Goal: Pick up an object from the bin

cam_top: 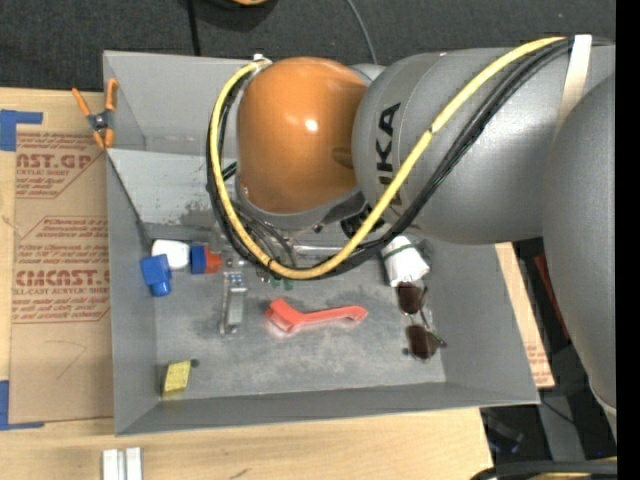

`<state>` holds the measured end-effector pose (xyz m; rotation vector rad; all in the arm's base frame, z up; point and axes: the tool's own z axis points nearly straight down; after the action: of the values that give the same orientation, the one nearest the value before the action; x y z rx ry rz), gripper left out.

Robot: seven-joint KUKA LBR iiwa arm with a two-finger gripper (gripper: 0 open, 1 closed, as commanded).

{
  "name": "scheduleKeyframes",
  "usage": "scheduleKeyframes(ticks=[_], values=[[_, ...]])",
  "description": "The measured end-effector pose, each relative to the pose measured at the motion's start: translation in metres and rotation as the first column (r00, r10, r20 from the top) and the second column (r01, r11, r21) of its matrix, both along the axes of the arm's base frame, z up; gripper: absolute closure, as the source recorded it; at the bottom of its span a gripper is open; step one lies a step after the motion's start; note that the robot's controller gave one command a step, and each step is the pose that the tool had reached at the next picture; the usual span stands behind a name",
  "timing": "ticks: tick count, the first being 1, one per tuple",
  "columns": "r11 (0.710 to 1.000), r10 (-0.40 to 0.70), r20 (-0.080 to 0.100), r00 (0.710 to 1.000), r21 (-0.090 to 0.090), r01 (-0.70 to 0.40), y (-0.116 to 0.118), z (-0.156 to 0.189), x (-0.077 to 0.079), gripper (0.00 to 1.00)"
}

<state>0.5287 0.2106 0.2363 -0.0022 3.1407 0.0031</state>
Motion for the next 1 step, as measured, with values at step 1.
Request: scheduleKeyframes(ticks=[1], values=[[1.000, 0.010, 0.005, 1.000, 0.003, -0.010, -0.0054, -0.0481, 0.0132, 0.00]])
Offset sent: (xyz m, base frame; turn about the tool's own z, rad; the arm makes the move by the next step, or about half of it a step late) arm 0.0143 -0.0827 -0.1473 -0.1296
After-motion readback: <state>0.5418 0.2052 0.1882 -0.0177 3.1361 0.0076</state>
